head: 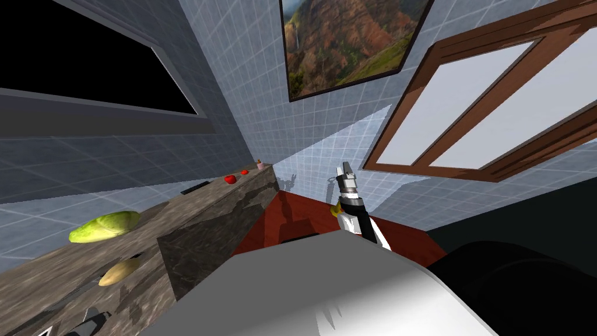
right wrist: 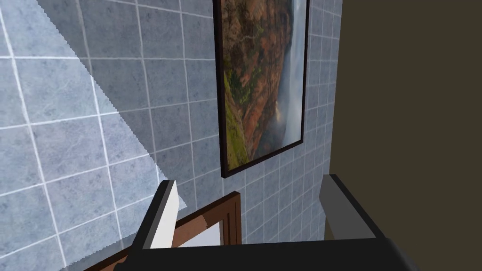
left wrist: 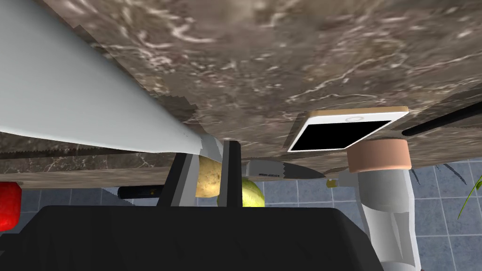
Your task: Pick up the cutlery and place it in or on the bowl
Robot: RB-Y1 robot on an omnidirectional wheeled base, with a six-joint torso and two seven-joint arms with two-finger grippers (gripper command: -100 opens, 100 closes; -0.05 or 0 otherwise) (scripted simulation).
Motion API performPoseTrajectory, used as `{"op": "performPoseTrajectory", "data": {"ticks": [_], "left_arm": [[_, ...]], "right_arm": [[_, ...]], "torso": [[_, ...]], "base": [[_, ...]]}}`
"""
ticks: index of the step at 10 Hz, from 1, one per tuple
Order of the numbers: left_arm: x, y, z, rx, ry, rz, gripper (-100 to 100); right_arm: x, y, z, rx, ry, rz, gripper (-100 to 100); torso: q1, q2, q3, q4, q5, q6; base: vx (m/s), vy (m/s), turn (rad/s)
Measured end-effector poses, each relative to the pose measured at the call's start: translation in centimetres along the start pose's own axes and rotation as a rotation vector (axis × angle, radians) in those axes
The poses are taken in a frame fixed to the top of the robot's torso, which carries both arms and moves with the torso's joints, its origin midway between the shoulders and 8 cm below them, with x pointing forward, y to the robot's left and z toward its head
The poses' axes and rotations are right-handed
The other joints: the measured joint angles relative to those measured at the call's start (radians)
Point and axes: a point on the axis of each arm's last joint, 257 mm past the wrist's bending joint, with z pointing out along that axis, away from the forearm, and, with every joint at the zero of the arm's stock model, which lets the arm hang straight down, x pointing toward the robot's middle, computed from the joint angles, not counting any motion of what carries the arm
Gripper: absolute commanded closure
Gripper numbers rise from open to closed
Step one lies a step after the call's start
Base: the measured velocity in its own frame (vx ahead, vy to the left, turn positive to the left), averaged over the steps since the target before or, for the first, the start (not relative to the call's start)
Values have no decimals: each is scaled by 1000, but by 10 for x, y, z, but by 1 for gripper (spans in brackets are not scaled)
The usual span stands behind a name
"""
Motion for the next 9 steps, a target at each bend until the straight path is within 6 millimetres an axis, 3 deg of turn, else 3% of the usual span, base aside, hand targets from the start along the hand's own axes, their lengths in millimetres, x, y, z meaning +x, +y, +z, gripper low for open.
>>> {"op": "performPoseTrajectory", "data": {"ticks": [5, 9], "left_arm": [[-6, 59, -9, -63, 26, -15, 100], [-9, 90, -14, -96, 35, -29, 100]], "right_arm": [[0, 0, 0, 0, 0, 0, 0], [0, 0, 0, 0, 0, 0, 0]], "torso": [[1, 3, 1, 0, 0, 0], [2, 3, 1, 0, 0, -1]], "base": [[-43, -25, -121], [-54, -24, -110]]}}
